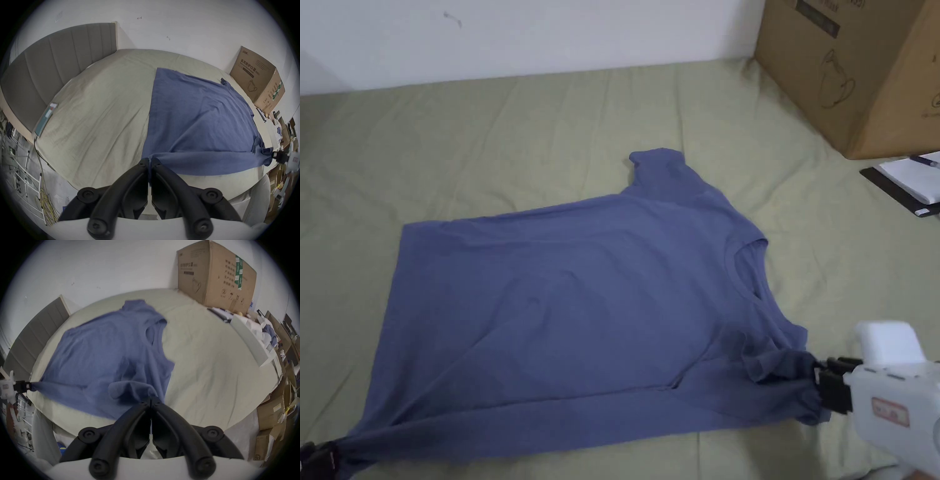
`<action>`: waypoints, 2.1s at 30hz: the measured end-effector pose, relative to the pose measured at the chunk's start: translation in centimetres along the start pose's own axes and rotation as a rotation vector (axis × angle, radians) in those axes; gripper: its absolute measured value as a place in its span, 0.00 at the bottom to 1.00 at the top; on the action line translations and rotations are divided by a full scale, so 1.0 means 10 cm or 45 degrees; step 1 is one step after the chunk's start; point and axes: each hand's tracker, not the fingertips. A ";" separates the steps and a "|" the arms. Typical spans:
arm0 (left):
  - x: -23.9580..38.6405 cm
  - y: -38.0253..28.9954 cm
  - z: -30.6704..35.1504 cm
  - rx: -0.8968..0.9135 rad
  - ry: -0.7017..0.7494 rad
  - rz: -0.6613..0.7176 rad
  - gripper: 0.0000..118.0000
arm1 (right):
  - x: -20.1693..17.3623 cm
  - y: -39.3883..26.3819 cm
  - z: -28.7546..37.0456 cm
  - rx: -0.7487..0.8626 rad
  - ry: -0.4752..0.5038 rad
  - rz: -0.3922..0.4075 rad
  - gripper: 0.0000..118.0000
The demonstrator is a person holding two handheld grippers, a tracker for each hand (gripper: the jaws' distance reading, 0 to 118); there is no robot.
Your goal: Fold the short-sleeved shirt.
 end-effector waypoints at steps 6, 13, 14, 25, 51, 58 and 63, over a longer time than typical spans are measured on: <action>0.05 0.65 -0.20 0.050 -0.010 -0.002 0.01 | 0.01 0.80 -0.20 0.092 -0.007 0.026 0.01; 0.29 1.10 -1.09 -0.089 0.048 -0.157 0.01 | -0.02 1.23 -1.17 -0.082 -0.051 -0.023 0.01; 0.31 1.10 -1.20 -0.127 0.055 -0.173 0.05 | -0.02 1.20 -1.27 -0.111 -0.069 -0.039 0.01; -0.03 0.71 -0.66 -0.092 -0.080 0.019 0.79 | 0.00 0.84 -0.63 -0.024 0.056 -0.119 0.74; -0.07 0.30 -1.22 -0.149 0.014 0.152 0.51 | -0.47 -0.23 -0.27 -0.112 0.146 -0.140 0.00; -0.01 0.44 -0.99 -0.147 -0.001 0.058 0.10 | -0.23 -0.15 -0.41 -0.091 0.065 -0.178 0.60; -0.06 0.44 -0.82 -0.131 -0.068 0.129 0.10 | -0.10 0.08 -0.64 -0.060 0.013 -0.296 0.83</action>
